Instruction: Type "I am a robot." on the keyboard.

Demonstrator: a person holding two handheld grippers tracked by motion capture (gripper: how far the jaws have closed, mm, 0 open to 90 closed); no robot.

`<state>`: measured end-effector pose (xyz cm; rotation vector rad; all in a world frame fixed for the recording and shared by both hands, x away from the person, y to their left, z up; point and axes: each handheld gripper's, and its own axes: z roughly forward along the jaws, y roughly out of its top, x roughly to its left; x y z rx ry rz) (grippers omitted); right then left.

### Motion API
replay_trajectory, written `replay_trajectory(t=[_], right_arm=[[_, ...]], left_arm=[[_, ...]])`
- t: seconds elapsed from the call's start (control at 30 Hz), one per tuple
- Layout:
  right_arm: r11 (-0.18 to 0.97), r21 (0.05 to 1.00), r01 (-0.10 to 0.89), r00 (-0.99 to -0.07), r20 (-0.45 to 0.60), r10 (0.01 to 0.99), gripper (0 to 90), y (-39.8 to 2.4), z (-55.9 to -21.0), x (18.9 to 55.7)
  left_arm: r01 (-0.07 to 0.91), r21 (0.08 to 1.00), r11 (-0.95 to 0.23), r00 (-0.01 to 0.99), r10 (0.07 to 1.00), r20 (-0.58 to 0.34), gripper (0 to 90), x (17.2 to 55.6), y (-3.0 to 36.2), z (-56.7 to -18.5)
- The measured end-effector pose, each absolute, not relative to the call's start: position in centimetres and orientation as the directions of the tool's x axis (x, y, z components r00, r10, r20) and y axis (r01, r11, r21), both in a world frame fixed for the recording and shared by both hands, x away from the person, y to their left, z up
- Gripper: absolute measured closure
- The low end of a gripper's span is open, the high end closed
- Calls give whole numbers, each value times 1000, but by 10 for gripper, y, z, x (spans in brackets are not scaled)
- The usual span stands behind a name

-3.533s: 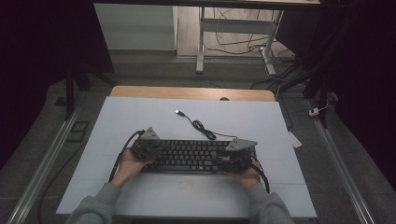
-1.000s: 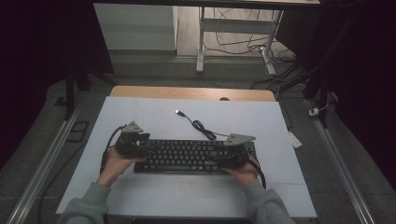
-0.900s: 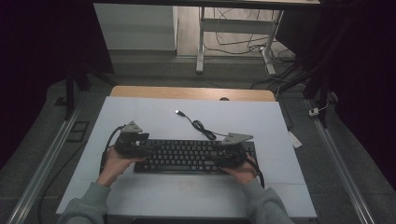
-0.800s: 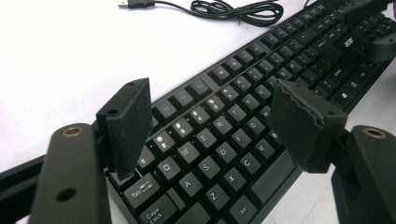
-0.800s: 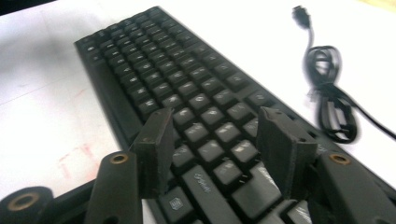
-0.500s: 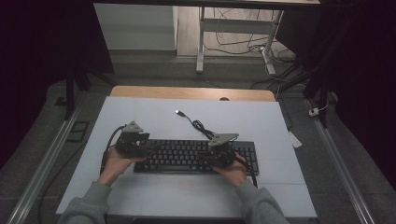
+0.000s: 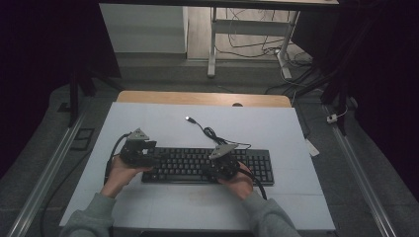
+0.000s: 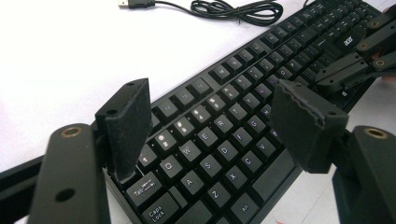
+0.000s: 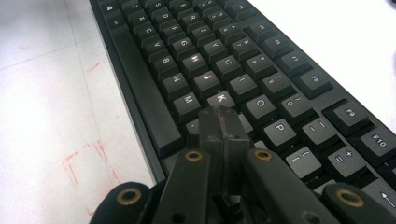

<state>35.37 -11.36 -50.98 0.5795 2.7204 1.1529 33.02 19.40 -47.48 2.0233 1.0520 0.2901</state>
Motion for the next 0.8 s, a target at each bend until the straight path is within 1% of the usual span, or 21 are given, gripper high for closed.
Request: replay_trajectory(t=[0.2, 0.33, 0.47, 0.67, 0.73, 0.8], right_arm=[[658, 691, 299, -916, 15, 401, 900, -114, -513, 354], [638, 708, 303, -913, 24, 407, 900, -115, -512, 354], [582, 757, 299, -907, 35, 420, 900, -123, -503, 354], [509, 806, 301, -879, 28, 476, 894, -148, -491, 353], [489, 816, 308, -861, 21, 508, 783, -158, -489, 352], [467, 825, 318, -844, 23, 535, 705, -168, -489, 352]], left_arm=[[577, 748, -327, 631, 761, -154, 295, 331, 192, -476], [575, 749, -330, 633, 759, -152, 295, 331, 191, -476], [574, 750, -329, 631, 762, -148, 294, 330, 192, -475], [571, 753, -327, 627, 766, -143, 295, 327, 193, -475], [568, 756, -326, 627, 766, -140, 294, 325, 193, -476], [569, 756, -324, 624, 768, -140, 295, 324, 194, -475]])
